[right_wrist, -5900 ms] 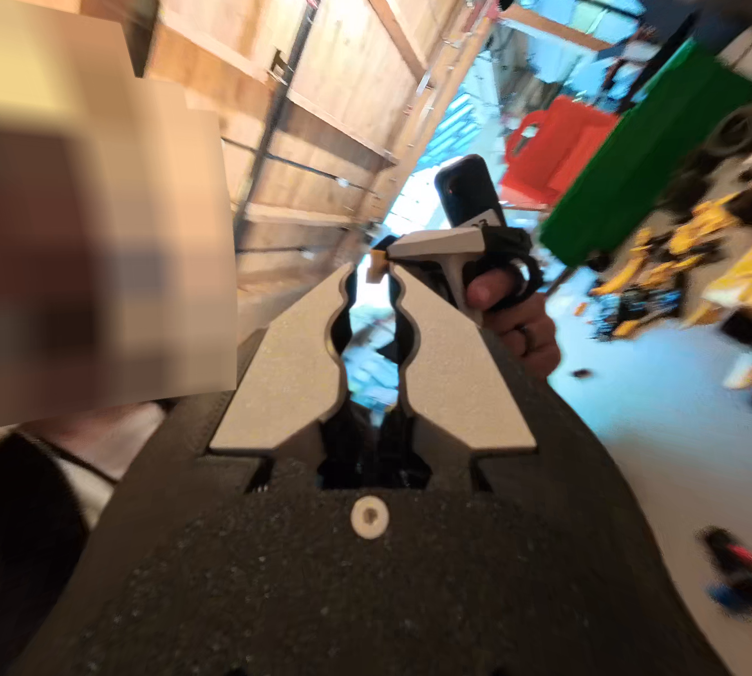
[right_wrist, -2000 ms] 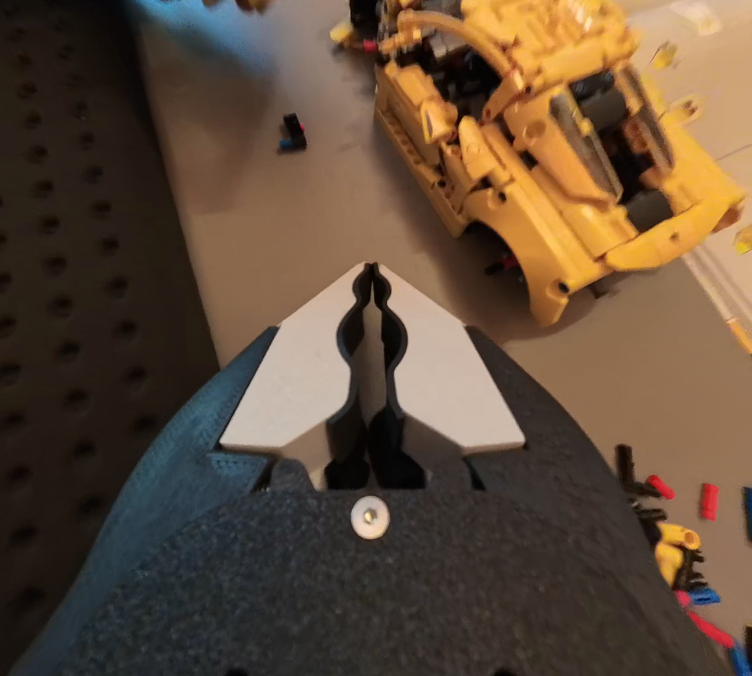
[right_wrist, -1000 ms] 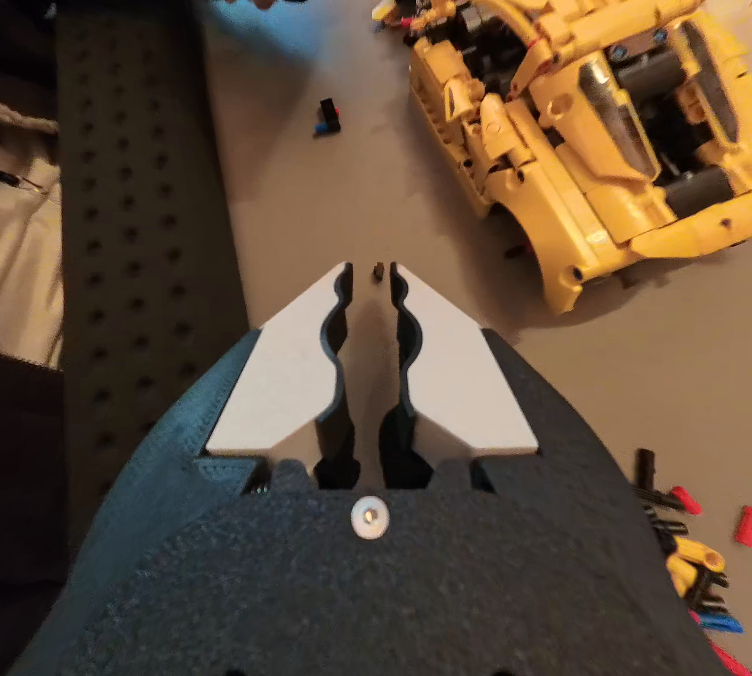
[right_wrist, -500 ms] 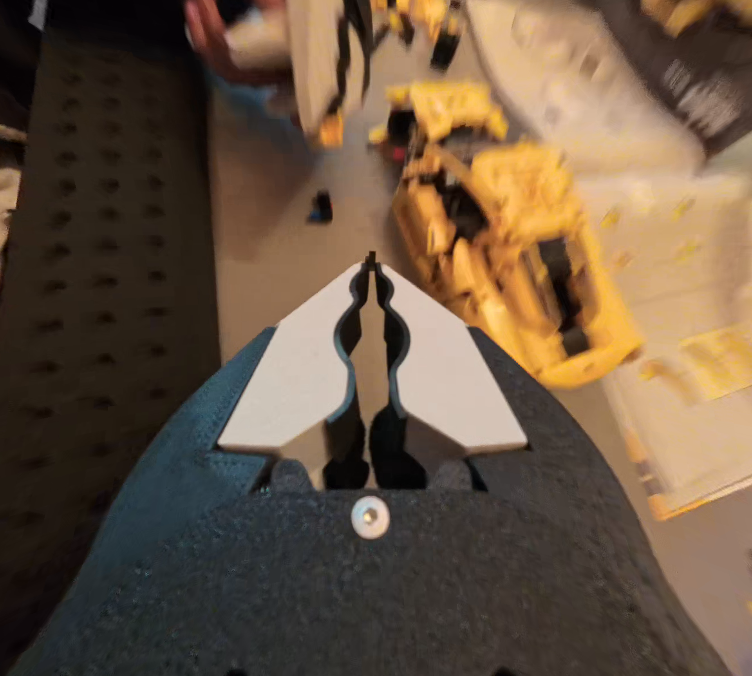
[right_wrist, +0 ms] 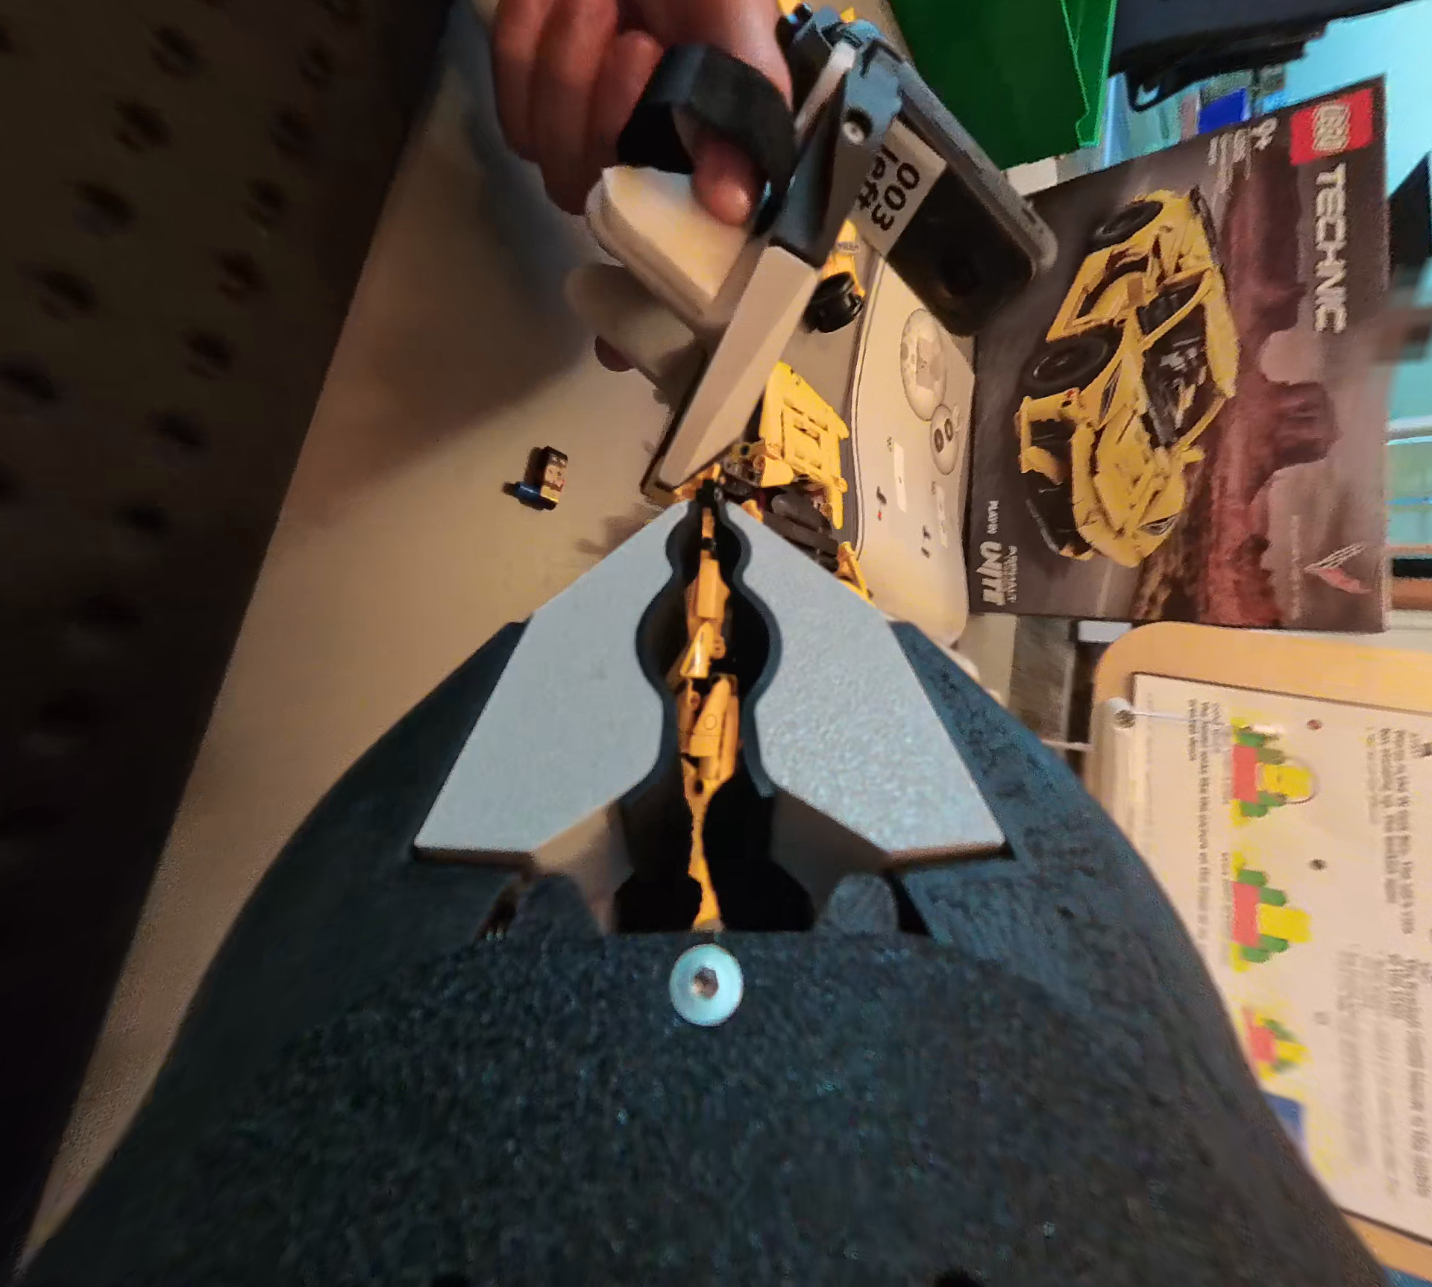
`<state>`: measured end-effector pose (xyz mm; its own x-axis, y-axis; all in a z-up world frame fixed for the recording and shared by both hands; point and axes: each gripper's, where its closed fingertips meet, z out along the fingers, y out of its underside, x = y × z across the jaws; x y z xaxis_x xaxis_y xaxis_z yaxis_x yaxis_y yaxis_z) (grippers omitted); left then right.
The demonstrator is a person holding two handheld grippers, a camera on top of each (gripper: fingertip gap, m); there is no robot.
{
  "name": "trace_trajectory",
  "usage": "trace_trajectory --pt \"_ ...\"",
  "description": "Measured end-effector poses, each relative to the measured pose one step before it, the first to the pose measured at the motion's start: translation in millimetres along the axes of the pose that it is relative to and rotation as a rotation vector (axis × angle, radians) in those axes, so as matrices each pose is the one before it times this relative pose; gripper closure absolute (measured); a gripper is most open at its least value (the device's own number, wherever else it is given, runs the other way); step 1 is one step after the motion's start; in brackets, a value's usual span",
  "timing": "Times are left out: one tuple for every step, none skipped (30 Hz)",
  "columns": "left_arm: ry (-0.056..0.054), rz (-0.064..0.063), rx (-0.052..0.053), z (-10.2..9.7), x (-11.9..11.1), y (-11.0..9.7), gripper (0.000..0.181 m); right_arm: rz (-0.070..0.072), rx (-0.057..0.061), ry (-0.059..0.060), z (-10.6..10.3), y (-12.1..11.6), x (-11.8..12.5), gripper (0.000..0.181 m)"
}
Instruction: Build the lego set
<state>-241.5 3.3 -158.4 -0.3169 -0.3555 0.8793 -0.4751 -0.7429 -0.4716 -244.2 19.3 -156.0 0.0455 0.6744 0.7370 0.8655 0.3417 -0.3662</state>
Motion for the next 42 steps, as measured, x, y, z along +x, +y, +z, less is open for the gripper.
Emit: trace_trajectory --pt "0.0008 -0.0044 -0.0014 0.19 -0.23 0.29 0.176 -0.0431 -0.0051 0.0107 0.07 -0.35 -0.76 0.18" --pt "0.0017 -0.0042 0.0006 -0.03 -0.1 0.01 0.176 -0.047 -0.0064 0.015 0.21 -0.14 0.0 0.18" --pt "0.0012 -0.0027 0.0003 -0.04 -0.1 -0.05 0.176 -0.0459 -0.0076 0.0124 0.08 0.04 -0.28 0.18" --pt "0.0039 -0.0016 -0.0003 0.04 0.45 0.09 0.176 -0.044 -0.003 0.0139 -0.32 -0.82 0.39 0.18" --pt "0.0016 0.0002 -0.0003 0.04 0.32 0.07 0.176 -0.0394 -0.0044 0.0104 -0.12 -0.21 0.15 0.18" --pt "-0.004 0.0018 -0.0023 0.18 -0.56 0.4 0.176 -0.0326 -0.0061 0.0009 0.09 0.2 -0.86 0.18" --pt "-0.0039 0.0015 -0.0032 0.34 -0.46 0.46 0.176 -0.0262 -0.0028 -0.0048 -0.01 0.05 -0.68 0.18" --pt "-0.003 0.0024 -0.0026 0.3 -0.37 0.42 0.176 -0.0181 -0.0017 -0.0079 0.11 0.13 -0.43 0.18" --pt "-0.0017 0.0027 -0.0015 0.19 -0.16 0.11 0.176 -0.0096 -0.0001 -0.0106 -0.16 -0.08 -0.32 0.18" --pt "0.0008 0.0033 -0.0019 0.2 0.34 0.32 0.176 -0.0079 0.0037 -0.0121 -0.31 -0.44 -0.06 0.18" --pt "0.002 0.0041 0.0002 0.14 0.75 -0.08 0.176 -0.0103 0.0026 -0.0094 -0.46 -0.34 0.42 0.18" --pt "0.0021 0.0053 0.0006 0.1 0.79 -0.15 0.176 -0.012 0.0019 -0.0091 -0.54 -0.32 0.31 0.18" --pt "0.0042 0.0067 0.0008 0.11 1.23 -0.15 0.176 -0.0137 0.0009 -0.0077 -0.76 -0.63 0.49 0.18" --pt "0.0066 0.0072 0.0003 0.22 1.62 -0.11 0.176 -0.0129 0.0015 -0.0059 -0.82 -0.99 0.72 0.179" --pt "0.0052 0.007 -0.0003 0.18 1.35 0.01 0.176 -0.0115 0.0007 -0.0071 -0.82 -0.91 0.61 0.179" --pt "0.0037 0.0073 -0.0001 0.29 1.17 -0.12 0.176 -0.0141 -0.0001 -0.0093 -0.81 -0.7 0.3 0.178" --pt "0.0046 0.007 0.0009 0.19 1.31 -0.13 0.176 -0.0133 0.0014 -0.0098 -0.71 -0.9 0.17 0.177" --pt "0.0056 0.0058 0.0011 0.16 1.32 -0.3 0.176 -0.0087 0.0018 -0.0084 -0.62 -0.82 0.61 0.176" --pt "0.0047 0.0048 0.0008 0.07 1.06 -0.23 0.176 -0.0062 -0.0004 -0.0108 -0.28 -0.55 0.48 0.175" --pt "0.0044 0.0043 0.0022 -0.04 1.09 -0.42 0.176 -0.0032 -0.0031 -0.0083 -0.41 -0.42 0.8 0.174" --pt "0.0051 0.0037 0.0049 -0.34 1.12 -0.89 0.176 -0.0041 -0.0057 -0.0019 -0.32 -0.07 1.61 0.174" --pt "0.0063 0.0022 0.0057 -0.58 1.22 -0.96 0.176 -0.0045 -0.0022 -0.0013 -0.25 -0.23 1.59 0.174" --pt "0.0076 -0.0003 0.0061 -0.64 1.3 -0.93 0.176 -0.0037 -0.0013 0.0005 -0.34 -0.23 1.66 0.174" --pt "0.0076 -0.0025 0.0054 -0.61 1.17 -0.9 0.176 0.0007 0.0011 -0.0029 -0.36 -0.51 1.25 0.173" --pt "0.0055 -0.0027 0.0035 -0.39 0.78 -0.58 0.176 0.0043 -0.0009 -0.0041 0.03 -0.06 1.12 0.173" --pt "0.0027 -0.0004 0.0032 -0.27 0.47 -0.49 0.176 0.0067 -0.001 -0.0033 -0.05 -0.06 1.15 0.172" --pt "0.0029 0.0017 0.001 -0.25 0.75 -0.25 0.176 0.0103 0.0033 -0.0056 -0.31 -0.77 0.77 0.171" --pt "0.0018 0.0017 0.0016 -0.22 0.52 -0.28 0.176 0.0108 -0.0009 -0.0045 -0.06 -0.05 0.83 0.17" --pt "0.0029 0.0014 0.0027 -0.22 0.74 -0.39 0.176 0.0068 0.0009 -0.0011 -0.09 -0.42 0.93 0.169" --pt "0.0047 0.0009 0.0021 -0.19 0.97 -0.35 0.176 0.0032 0.0036 -0.0003 -0.45 -0.89 0.57 0.168" --pt "0.004 0.0025 0.0026 -0.22 0.89 -0.43 0.176 0.0017 0.0024 0.0012 -0.45 -0.7 0.55 0.168" --pt "0.0045 0.0032 0.0035 -0.11 1.09 -0.67 0.176 0.0036 0.0057 0.0042 -0.84 -1.05 0.72 0.168" --pt "0.0053 0.0036 0.003 -0.15 1.33 -0.54 0.176 0.0087 0.0088 0.0059 -1.22 -1.41 1.04 0.167" --pt "0.0031 0.0039 0.0031 -0.22 0.89 -0.57 0.176 0.015 0.0098 0.0076 -1.96 -1.26 1.62 0.167" --pt "0.0006 0.0032 0.0031 -0.33 0.3 -0.49 0.176 0.0225 0.0029 0.0159 -2.42 0.64 3.28 0.166" --pt "0.0018 0.0012 0.0031 -0.37 0.42 -0.64 0.176 0.0404 0.0036 0.0187 -3.18 1.39 4.35 0.166" --pt "0.0047 -0.0001 0.0038 -0.36 0.74 -0.63 0.176 0.0591 0.0163 0.0138 -4.03 0.81 4.33 0.164" --pt "0.003 0.0009 0.0046 -0.35 0.65 -0.81 0.176 0.0797 0.023 0.0061 -4.43 1.01 3.51 0.162" --pt "0.0005 0.0028 0.0024 -0.29 0.28 -0.45 0.176 0.1038 0.0308 0.0056 -4.52 1.44 4.17 0.161" --pt "0.0021 0.0031 0.0008 -0.05 0.57 -0.13 0.176 0.135 0.0438 0.0023 -4.23 1.66 4.69 0.16" --pt "0.0021 0.0035 -0.0001 0.2 0.7 -0.05 0.176 0.1753 0.055 -0.0129 -3.25 1.6 3.55 0.161" --pt "-0.0009 0.0055 -0.0023 0.26 0.23 0.31 0.176 0.2181 0.0474 -0.019 -0.97 3.6 4.72 0.163"
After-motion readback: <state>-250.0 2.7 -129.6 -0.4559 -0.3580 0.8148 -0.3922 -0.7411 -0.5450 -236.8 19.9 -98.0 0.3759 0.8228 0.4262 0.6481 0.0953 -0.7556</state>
